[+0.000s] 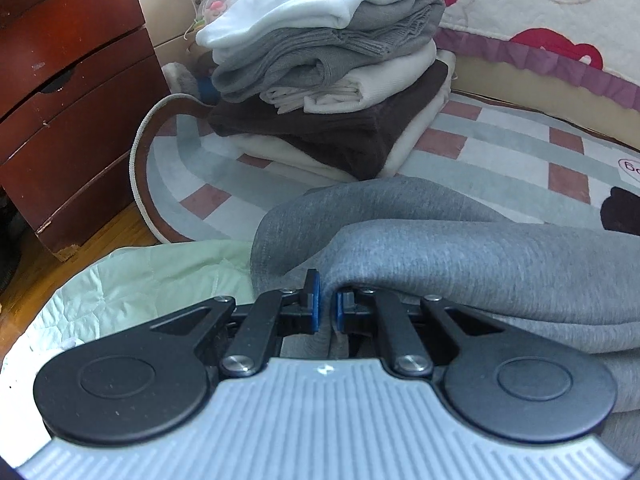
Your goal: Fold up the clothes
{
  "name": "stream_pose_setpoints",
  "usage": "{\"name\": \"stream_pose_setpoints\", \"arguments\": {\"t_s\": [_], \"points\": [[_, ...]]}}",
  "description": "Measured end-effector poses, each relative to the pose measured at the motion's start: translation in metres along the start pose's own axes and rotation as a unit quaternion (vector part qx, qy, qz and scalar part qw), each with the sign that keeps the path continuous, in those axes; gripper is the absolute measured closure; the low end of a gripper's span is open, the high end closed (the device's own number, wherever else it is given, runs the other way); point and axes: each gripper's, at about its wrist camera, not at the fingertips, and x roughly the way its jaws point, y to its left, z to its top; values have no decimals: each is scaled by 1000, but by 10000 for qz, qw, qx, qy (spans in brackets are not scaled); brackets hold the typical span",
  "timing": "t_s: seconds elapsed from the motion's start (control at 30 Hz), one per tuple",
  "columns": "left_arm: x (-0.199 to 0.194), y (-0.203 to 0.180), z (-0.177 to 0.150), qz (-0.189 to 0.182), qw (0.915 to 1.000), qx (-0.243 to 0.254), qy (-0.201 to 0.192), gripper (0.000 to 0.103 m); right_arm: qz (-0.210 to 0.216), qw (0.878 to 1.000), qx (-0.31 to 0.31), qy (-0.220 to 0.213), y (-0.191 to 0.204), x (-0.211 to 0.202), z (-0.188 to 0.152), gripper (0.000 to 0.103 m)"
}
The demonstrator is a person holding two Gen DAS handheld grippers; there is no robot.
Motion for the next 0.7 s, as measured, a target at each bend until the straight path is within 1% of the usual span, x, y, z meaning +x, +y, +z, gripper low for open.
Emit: {"name": "stream_pose_setpoints", "arguments": {"t_s": [0.1, 0.13, 0.17, 0.2, 0.23, 0.27, 0.3, 0.37, 0.43, 0.53, 0.6, 0.63, 0.67, 0.7], "points": [[14, -1, -3, -207, 9989, -311, 292, 95, -124, 9985, -503, -186, 8, 9, -6, 39], [16, -3, -5, -223, 9987, -328, 328, 95, -283, 9955, -849, -303, 14, 12, -9, 41], [17, -4, -7, -233, 9985, -336, 357, 96, -489, 9898, -1260, -444, 23, 15, -14, 55], [16, -6, -9, -169, 9991, -230, 314, 96, -665, 9850, -1472, -604, 28, 12, -17, 70], [13, -7, -10, -89, 9996, -105, 239, 97, -828, 9807, -1595, -774, 31, 8, -18, 97], [8, -8, -9, -19, 9999, 22, 115, 97, -777, 9800, -1516, -1032, 30, -2, -18, 98], [3, -8, -9, 49, 9999, 151, -14, 97, -602, 9812, -1256, -1339, 26, -17, -18, 98], [-4, -12, -5, 41, 9991, 322, -260, 97, -264, 9789, -742, -1884, 17, -49, -18, 98], [-7, -19, 0, 14, 9975, 547, -452, 97, -43, 9727, -447, -2278, 12, -77, -20, 98], [-6, -31, 14, -105, 9967, 671, -452, 97, 32, 9584, -316, -2838, 11, -109, -23, 98], [-13, -32, 25, -280, 9961, 565, -624, 97, 78, 9493, -160, -3138, 7, -125, -24, 98], [-19, -32, 30, -355, 9946, 546, -810, 97, 161, 9469, -6, -3212, 2, -133, -25, 98], [-25, -30, 35, -432, 9926, 529, -1005, 97, 288, 9467, 226, -3200, -6, -140, -24, 98], [-29, -29, 40, -414, 9906, 593, -1160, 97, 444, 9477, 541, -3113, -14, -143, -20, 98]]}}
